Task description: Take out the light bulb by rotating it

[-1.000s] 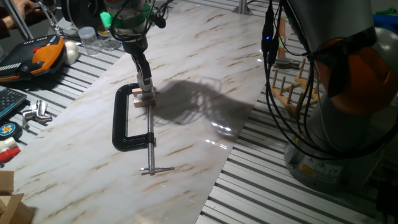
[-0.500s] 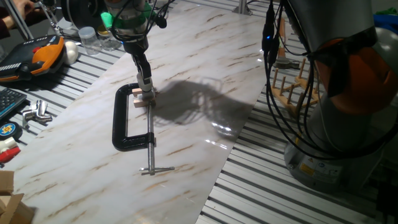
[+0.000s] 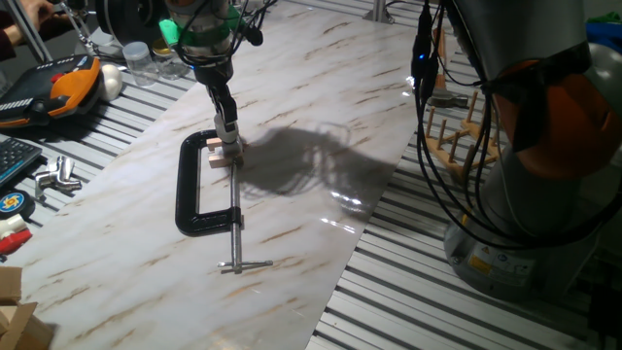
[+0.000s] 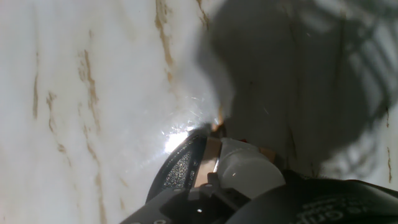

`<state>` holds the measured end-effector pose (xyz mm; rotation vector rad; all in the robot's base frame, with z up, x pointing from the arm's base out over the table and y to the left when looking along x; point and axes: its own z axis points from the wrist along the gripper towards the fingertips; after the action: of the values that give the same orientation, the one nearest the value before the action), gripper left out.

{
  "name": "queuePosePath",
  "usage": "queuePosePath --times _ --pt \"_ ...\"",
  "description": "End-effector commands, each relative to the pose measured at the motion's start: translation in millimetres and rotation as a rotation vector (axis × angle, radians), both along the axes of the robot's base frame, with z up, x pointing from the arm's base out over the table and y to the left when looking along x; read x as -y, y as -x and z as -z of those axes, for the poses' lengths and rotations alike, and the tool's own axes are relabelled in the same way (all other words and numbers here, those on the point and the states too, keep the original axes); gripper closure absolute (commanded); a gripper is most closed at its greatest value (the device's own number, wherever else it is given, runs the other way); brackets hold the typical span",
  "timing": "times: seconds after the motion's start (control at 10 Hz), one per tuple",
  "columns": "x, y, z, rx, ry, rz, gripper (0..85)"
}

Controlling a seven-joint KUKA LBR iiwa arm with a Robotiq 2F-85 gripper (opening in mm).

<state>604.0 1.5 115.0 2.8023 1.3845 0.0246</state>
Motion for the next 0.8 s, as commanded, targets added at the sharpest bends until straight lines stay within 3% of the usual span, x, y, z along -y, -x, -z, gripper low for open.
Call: queuePosePath --times 0.0,0.7 --pt "0.0 -0.1 -0.2 -0.001 0.0 0.0 85.0" --pt "0.0 0.0 -0.4 -0.013 -0.009 -0.012 85.0"
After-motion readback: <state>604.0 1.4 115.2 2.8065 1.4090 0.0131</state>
